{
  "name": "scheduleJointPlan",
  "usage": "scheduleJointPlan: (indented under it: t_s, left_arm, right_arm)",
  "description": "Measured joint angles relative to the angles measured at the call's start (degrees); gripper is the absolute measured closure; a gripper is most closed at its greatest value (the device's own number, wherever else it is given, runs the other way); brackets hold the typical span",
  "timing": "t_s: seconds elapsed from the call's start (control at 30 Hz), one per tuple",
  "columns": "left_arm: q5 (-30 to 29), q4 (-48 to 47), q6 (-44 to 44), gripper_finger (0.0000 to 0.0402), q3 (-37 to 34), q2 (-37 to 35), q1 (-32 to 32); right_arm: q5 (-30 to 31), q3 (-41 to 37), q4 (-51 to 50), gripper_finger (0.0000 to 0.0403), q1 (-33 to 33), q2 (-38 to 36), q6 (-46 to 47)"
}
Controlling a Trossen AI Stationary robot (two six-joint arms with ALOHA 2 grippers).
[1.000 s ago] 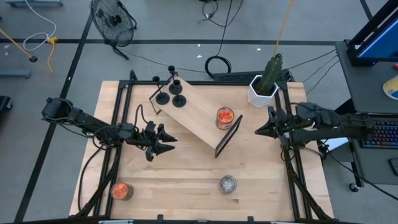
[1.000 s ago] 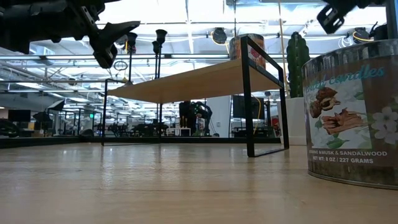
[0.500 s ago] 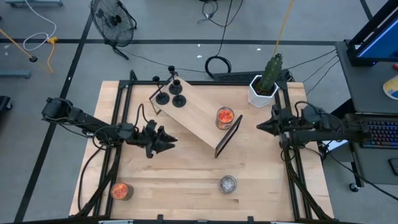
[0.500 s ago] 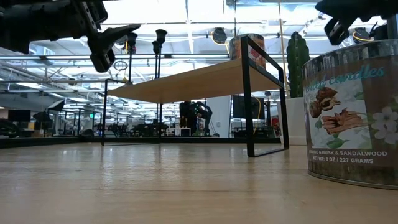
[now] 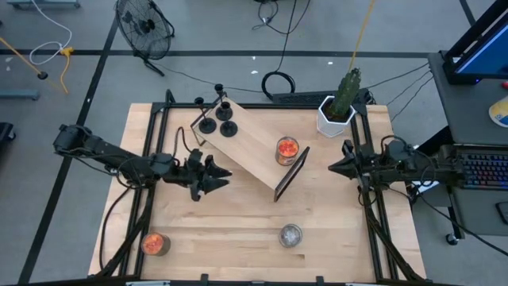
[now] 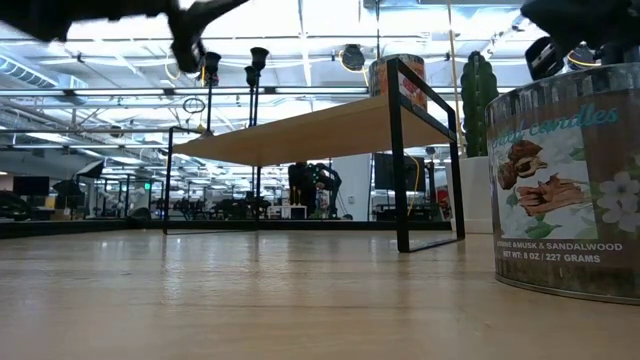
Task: Pick & Place candle stick holders
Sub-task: Put the orange black candle tin on the shelf
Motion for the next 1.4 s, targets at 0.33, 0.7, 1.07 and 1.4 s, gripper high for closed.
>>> scheduleJointPlan:
  t_s: [0.33,0.7,1.07,1.4]
  left_arm:
    - [-1.0,-69.7,-5.3,0.0188,32.7,1.7,-2.9]
    - [-0.7,-103.8,-34.6,0.0188,42.4,2.0,-11.9]
    - [9.6,-119.3,-61.2,0.0188,42.4,2.8,-26.7]
    - [10.8,-120.2,-56.6,0.0188,42.4,6.1,-34.1]
  right_arm:
    - [0.1,-1.4,0.4,0.0402,0.0,-7.3,-0.9]
    - [0.0,-5.2,1.2,0.0402,0.0,-7.3,-1.2]
    - [0.0,-13.2,13.6,0.0402,0.0,-7.3,2.8]
    - [0.1,-16.4,18.7,0.0401,0.0,-7.3,4.1]
